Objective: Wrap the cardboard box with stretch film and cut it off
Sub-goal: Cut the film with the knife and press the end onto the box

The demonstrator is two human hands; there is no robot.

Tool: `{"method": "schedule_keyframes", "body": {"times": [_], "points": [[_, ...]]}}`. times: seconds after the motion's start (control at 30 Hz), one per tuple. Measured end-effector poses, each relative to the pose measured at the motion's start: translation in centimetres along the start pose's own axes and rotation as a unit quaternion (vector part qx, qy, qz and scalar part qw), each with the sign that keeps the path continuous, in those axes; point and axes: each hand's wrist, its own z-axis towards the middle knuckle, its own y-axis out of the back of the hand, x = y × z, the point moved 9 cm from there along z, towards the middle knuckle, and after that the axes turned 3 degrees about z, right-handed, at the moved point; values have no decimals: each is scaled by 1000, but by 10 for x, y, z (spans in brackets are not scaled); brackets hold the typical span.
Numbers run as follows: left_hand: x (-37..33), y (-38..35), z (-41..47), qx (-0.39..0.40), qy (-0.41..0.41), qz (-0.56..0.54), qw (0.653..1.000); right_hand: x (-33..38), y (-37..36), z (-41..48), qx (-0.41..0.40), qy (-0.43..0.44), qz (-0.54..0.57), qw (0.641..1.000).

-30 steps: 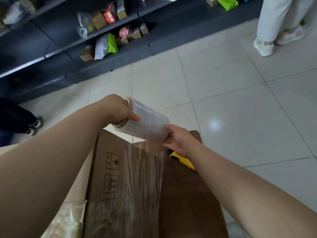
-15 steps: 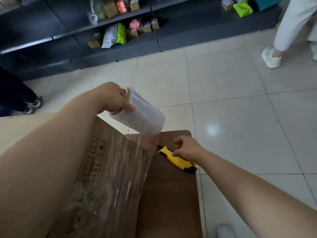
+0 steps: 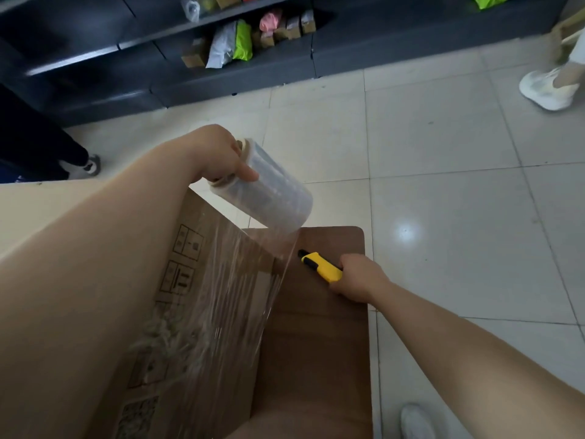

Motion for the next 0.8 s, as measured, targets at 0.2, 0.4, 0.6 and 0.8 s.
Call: {"method": "schedule_keyframes", "body": {"times": [0.2,0.4,0.6,0.8], "points": [[0,0,1,-4,2,18,1000,-25,8,-15,60,-63,243,966],[1,0,1,-6,0,29,1000,-18,20,-35,65,-83,572,813],[2,-1,3,-2,-3,36,999,-6,33,-46,95,-44,578,810],[2,-1,4,-2,-2,34,999,-6,45,-51,61,-9,523,850]]}}
